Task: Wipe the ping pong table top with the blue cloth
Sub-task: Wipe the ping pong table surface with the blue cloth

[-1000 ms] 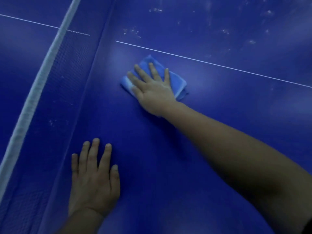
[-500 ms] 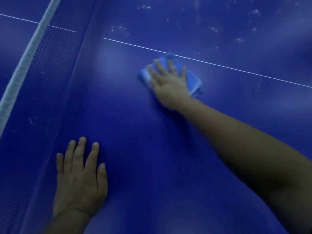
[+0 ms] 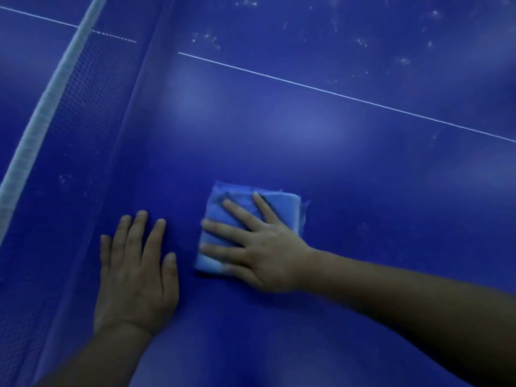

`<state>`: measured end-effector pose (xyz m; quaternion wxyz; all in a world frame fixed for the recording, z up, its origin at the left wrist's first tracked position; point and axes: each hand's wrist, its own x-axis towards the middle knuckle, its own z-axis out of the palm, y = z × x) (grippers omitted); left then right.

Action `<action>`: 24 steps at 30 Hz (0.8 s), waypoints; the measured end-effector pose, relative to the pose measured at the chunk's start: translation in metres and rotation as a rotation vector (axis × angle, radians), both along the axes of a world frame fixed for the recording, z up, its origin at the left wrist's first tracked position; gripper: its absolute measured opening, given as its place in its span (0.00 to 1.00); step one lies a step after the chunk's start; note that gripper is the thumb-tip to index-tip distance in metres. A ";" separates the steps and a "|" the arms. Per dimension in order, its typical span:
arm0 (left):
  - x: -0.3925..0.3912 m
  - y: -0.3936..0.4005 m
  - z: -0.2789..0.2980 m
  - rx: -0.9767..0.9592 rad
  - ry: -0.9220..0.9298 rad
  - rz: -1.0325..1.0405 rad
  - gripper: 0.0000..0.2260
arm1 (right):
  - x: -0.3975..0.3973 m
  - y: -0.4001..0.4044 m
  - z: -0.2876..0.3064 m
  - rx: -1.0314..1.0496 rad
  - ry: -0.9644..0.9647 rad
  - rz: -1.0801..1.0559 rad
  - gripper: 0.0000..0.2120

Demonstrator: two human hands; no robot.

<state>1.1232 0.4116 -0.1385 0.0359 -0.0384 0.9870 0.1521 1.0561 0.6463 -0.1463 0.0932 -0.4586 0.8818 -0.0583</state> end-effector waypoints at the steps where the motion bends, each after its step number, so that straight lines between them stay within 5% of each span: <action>1: 0.000 0.000 -0.001 -0.006 -0.005 -0.005 0.27 | -0.005 0.021 0.004 0.021 0.001 0.041 0.23; 3: 0.001 -0.001 -0.002 -0.008 -0.014 -0.005 0.27 | -0.057 0.063 0.005 0.092 0.107 -0.122 0.26; 6: 0.001 -0.001 -0.002 -0.013 -0.014 -0.004 0.27 | -0.155 0.130 0.015 0.146 0.046 -0.876 0.26; 8: 0.001 -0.001 -0.002 -0.008 -0.013 -0.001 0.27 | -0.170 0.151 0.025 0.061 -0.025 -1.194 0.25; 10: 0.001 -0.002 -0.002 -0.011 -0.015 -0.004 0.28 | -0.142 0.136 0.018 0.135 0.051 -1.102 0.25; 13: 0.001 -0.001 -0.001 -0.019 -0.022 -0.002 0.28 | -0.053 0.094 -0.001 0.114 0.109 -0.452 0.26; 15: 0.001 0.000 0.000 -0.019 -0.021 0.000 0.28 | -0.048 0.102 0.000 0.115 0.081 -0.214 0.25; 21: 0.002 -0.002 -0.003 -0.032 -0.020 -0.003 0.28 | -0.193 0.194 0.017 0.086 0.020 -1.082 0.25; 24: 0.003 -0.003 -0.004 -0.038 -0.023 -0.006 0.28 | -0.168 0.181 0.014 0.084 0.048 -1.021 0.25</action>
